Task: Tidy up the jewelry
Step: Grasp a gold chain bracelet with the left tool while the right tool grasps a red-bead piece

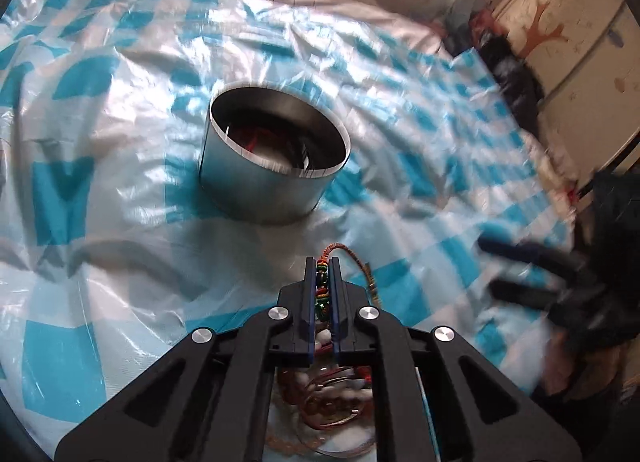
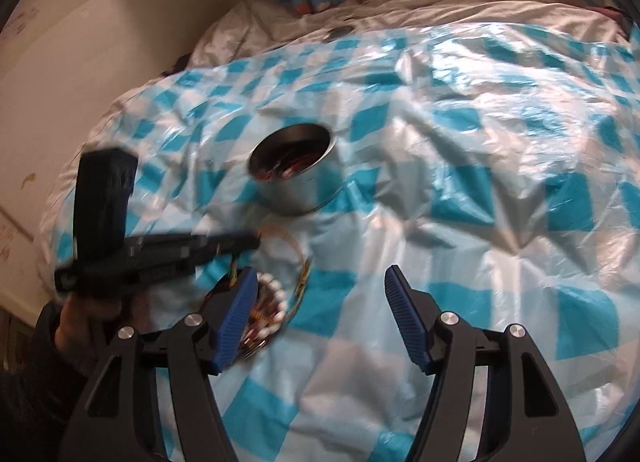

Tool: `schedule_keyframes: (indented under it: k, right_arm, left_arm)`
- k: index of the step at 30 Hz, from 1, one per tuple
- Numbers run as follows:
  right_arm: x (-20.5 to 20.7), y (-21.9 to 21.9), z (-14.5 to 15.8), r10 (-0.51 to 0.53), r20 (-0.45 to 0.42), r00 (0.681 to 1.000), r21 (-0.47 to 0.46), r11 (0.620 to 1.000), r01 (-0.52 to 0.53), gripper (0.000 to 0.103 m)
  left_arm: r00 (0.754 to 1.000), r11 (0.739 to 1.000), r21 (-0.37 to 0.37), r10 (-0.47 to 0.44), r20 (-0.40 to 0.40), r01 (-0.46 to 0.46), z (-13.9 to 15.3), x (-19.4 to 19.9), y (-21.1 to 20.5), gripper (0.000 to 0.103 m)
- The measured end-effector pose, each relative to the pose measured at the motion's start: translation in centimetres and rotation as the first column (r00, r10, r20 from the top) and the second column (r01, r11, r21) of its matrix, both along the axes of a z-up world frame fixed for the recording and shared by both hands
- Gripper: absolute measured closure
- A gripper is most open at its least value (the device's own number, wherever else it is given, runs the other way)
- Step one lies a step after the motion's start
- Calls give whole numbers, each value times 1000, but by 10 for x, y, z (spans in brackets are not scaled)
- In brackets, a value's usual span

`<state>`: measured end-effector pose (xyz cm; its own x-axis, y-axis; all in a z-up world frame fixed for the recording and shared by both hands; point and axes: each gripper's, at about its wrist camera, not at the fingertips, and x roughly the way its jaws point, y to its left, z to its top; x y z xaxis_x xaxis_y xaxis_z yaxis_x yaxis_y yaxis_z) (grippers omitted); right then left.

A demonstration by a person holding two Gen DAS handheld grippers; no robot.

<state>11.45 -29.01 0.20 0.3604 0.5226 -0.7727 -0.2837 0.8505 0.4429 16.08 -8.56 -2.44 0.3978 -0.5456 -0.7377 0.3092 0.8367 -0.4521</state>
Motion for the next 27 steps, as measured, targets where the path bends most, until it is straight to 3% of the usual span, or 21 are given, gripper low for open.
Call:
schedule_keyframes:
  k: [5,9,15,22,27]
  right_arm:
    - [-18,43,-1,175,66,982,-6,984,-175,39]
    - [-35,85,-3,304,125,945,-120,950,-290,40]
    - [-34,90,-22,307,89,948,-177,941,-288,86]
    - [-22,70,-11,228,110,967,-59,973,-222,99]
    - [-14,54,-2,198,80,977,74,976,-204,99]
  left_arm:
    - [994,999,-30,47,101,-44,25,-3,15,98]
    - [989,996,-52,78,124,-72,34,-1,28,98]
    - [987,995,-50,95,126,-89,36,2,36,98]
    - [984,993,-56,112,136,-105,36,2,40,98]
    - [982,990,-66,129,141,-121,38,2,45,98]
